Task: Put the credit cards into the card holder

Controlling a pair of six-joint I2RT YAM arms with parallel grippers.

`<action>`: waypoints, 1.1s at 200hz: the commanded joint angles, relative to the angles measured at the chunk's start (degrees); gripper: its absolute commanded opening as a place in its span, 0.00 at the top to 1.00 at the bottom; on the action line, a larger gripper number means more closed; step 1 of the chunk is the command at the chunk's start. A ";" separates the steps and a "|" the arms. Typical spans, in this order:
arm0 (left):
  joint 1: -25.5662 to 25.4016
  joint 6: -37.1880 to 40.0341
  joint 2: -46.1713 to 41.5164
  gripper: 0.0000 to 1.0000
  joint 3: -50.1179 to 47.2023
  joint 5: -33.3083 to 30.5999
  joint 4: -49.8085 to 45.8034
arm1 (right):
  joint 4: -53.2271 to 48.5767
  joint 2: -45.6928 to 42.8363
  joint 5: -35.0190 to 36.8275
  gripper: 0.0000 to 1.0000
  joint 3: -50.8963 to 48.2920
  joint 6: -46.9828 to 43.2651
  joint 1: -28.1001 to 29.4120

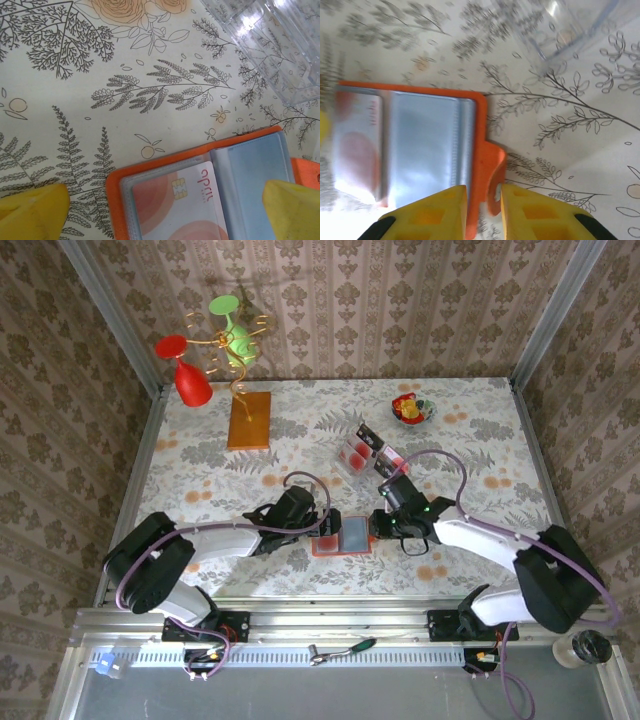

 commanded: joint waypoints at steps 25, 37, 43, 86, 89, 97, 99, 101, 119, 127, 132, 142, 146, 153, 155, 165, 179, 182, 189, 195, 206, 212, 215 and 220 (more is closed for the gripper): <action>-0.28 -0.95 0.31 0.00 0.25 0.05 0.86 | 2.33 -5.31 -5.42 0.95 -4.07 4.71 -0.18; -0.21 -0.94 0.24 0.00 0.20 0.00 0.87 | 4.58 -5.19 -6.73 0.98 -5.33 6.25 0.00; -0.24 -0.94 0.25 0.00 0.26 0.00 0.83 | 5.86 -5.02 -7.12 0.99 -5.80 6.79 0.09; -0.21 -0.96 0.83 0.00 0.35 0.11 1.04 | 11.00 -1.49 -8.53 1.00 -6.40 9.29 1.64; -0.23 -1.03 0.84 0.00 0.35 0.10 1.05 | 11.18 -1.27 -8.57 1.00 -6.31 9.37 1.80; -0.21 -1.11 0.91 0.00 0.30 0.10 1.00 | 11.70 -0.65 -8.59 1.00 -6.11 9.44 2.29; -0.23 -1.12 0.92 0.00 0.27 0.09 1.06 | 11.79 -0.44 -8.55 1.00 -6.08 9.49 2.39; -0.24 -1.13 0.84 0.00 0.26 0.13 1.12 | 11.83 -0.23 -8.52 1.00 -5.96 9.46 2.51; -0.25 -1.19 0.72 0.00 0.09 0.00 1.22 | 12.30 1.25 -8.25 1.00 -5.50 9.68 3.45; -0.24 -1.17 0.69 0.00 0.08 0.01 1.22 | 12.55 1.83 -8.08 1.00 -5.37 9.64 3.75; -0.26 -1.17 0.63 0.00 0.06 0.07 1.22 | 12.73 2.24 -7.91 1.00 -5.37 9.69 3.87; -0.22 -1.20 0.71 0.00 -0.05 -0.02 1.16 | 12.91 3.03 -7.64 1.00 -5.37 9.69 3.95; -0.22 -1.19 0.68 0.00 -0.05 0.00 1.20 | 12.92 3.11 -7.43 1.00 -5.37 9.69 3.95; -0.22 -1.17 0.65 0.00 0.00 0.01 1.17 | 12.85 3.12 -6.92 1.00 -5.51 9.60 3.91; -0.24 -1.18 0.62 0.00 0.00 0.00 1.17 | 12.78 3.91 -6.75 1.00 -5.53 9.58 3.94; -0.26 -1.14 0.61 0.00 0.00 0.06 1.21 | 12.60 5.16 -5.78 1.00 -5.78 9.51 3.95; -0.21 -1.20 0.57 0.00 -0.05 0.12 1.22 | 12.81 5.74 -5.00 1.00 -6.36 9.51 3.95; -0.21 -1.21 0.56 0.00 -0.02 0.16 1.18 | 12.97 5.88 -4.91 1.00 -6.56 9.58 3.95; -0.21 -1.26 0.48 0.00 0.00 0.25 1.28 | 13.25 6.17 -4.75 1.00 -6.92 9.65 3.94; -0.22 -1.30 0.47 0.00 0.00 0.42 1.39 | 13.60 6.44 -4.65 1.00 -7.30 9.84 3.95; -0.31 -1.44 0.49 0.00 0.00 0.75 1.64 | 14.26 6.79 -4.64 1.00 -7.89 10.20 3.95; -0.31 -1.48 0.49 0.00 -0.05 0.84 1.66 | 14.59 6.99 -4.59 1.00 -8.20 10.34 3.95; -0.37 -1.44 0.45 0.00 -0.01 0.88 1.70 | 14.71 7.11 -4.65 1.00 -8.32 10.44 3.95; -0.39 -1.56 0.48 0.00 -0.03 0.95 1.82 | 14.96 7.16 -4.66 1.00 -8.58 10.59 3.95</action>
